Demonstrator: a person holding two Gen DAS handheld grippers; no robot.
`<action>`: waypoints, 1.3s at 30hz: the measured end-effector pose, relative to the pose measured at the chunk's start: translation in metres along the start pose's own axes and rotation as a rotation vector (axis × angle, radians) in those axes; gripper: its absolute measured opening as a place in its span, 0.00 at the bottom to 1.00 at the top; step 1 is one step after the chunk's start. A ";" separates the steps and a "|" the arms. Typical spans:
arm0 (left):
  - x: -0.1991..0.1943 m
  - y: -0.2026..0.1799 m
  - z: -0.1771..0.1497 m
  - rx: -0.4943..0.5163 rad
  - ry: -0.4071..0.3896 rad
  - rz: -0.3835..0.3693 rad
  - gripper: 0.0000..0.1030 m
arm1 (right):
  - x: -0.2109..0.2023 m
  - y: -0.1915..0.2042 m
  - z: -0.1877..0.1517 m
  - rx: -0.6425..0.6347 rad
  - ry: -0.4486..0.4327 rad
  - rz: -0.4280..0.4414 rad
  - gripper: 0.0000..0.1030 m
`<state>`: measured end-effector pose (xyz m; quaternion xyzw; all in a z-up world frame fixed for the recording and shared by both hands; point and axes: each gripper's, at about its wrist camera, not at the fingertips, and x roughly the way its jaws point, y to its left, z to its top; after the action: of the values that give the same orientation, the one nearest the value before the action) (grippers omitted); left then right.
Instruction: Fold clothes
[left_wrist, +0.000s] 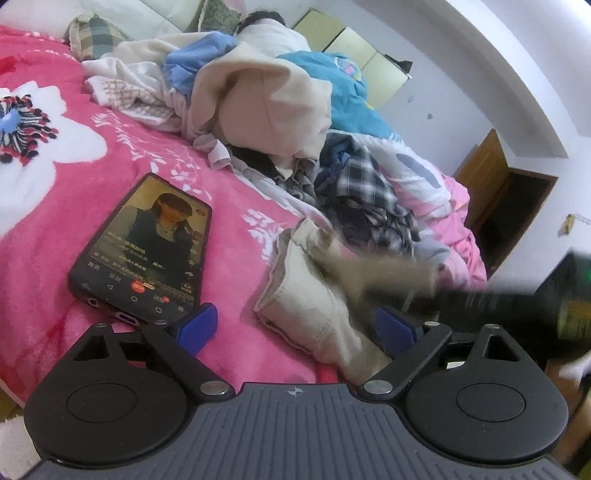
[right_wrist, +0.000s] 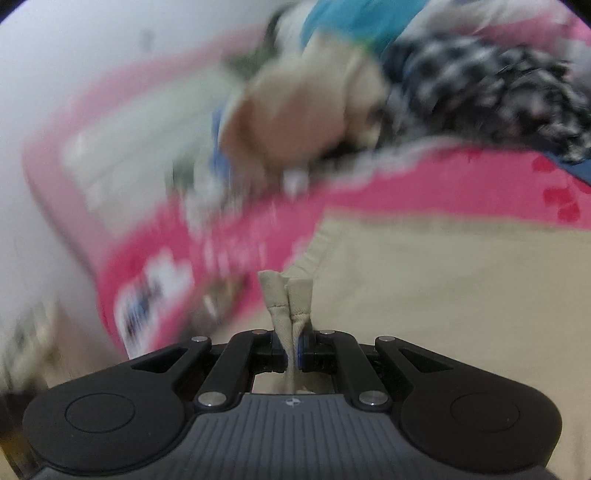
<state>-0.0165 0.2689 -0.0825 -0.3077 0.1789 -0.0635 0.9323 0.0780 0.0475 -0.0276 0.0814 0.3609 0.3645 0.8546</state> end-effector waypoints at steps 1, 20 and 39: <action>-0.001 0.001 0.000 -0.003 -0.001 -0.003 0.91 | 0.000 0.002 -0.006 -0.019 0.011 -0.003 0.04; -0.015 -0.002 0.001 0.007 -0.042 0.012 0.91 | -0.016 -0.017 -0.004 0.169 -0.076 0.210 0.37; 0.027 -0.056 0.012 0.133 0.107 0.026 0.61 | -0.058 0.032 -0.069 -0.498 -0.140 -0.122 0.37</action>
<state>0.0128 0.2243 -0.0481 -0.2388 0.2277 -0.0795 0.9406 -0.0138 0.0224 -0.0326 -0.1281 0.2042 0.3832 0.8916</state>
